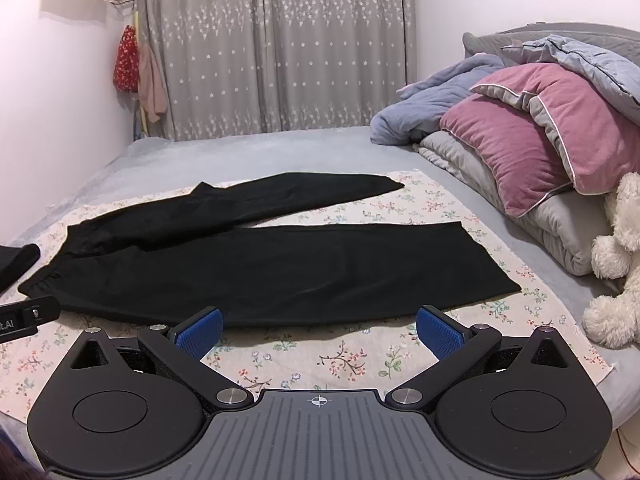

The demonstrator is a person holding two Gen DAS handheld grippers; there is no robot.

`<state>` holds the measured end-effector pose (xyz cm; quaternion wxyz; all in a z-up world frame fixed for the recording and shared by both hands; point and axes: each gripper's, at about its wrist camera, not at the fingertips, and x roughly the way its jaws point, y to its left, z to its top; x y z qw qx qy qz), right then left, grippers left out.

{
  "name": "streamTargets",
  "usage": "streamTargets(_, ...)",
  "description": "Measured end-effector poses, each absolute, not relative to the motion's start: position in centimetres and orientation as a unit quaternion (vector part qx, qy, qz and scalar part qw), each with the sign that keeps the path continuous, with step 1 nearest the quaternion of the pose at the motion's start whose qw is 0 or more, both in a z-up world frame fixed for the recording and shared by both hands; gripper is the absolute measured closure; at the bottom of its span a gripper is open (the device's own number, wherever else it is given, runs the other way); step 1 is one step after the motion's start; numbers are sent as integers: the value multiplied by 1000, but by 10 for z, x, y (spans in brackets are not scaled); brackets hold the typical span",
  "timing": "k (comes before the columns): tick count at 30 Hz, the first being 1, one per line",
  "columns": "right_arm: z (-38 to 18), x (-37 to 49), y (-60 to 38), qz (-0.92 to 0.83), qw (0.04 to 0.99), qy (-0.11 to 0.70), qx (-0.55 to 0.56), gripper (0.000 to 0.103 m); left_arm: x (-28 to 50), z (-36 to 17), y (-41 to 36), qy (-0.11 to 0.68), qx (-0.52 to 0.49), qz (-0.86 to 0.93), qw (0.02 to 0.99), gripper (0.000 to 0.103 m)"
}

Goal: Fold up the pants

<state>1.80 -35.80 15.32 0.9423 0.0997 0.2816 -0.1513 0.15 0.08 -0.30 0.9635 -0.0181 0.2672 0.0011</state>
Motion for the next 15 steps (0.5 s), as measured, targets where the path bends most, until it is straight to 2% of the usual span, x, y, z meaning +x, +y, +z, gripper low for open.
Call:
streamTargets(5, 190, 30, -396, -147, 942, 289, 91, 0, 1, -3, 1, 255, -29, 0, 966, 0)
streamTargets(10, 178, 44, -389, -143, 940, 299, 83, 0, 0, -3, 2, 249, -35, -3, 968, 0)
streamTargets(12, 138, 36, -350, -141, 939, 304, 77, 0, 1, -4, 1, 257, -26, 0, 966, 0)
streamTargets(13, 141, 38, -354, -141, 939, 304, 77, 0, 2, -4, 1, 258, -25, 0, 966, 0)
streamTargets(15, 101, 3, -323, -139, 940, 305, 71, 0, 4, -5, 4, 265, -26, -2, 964, 0)
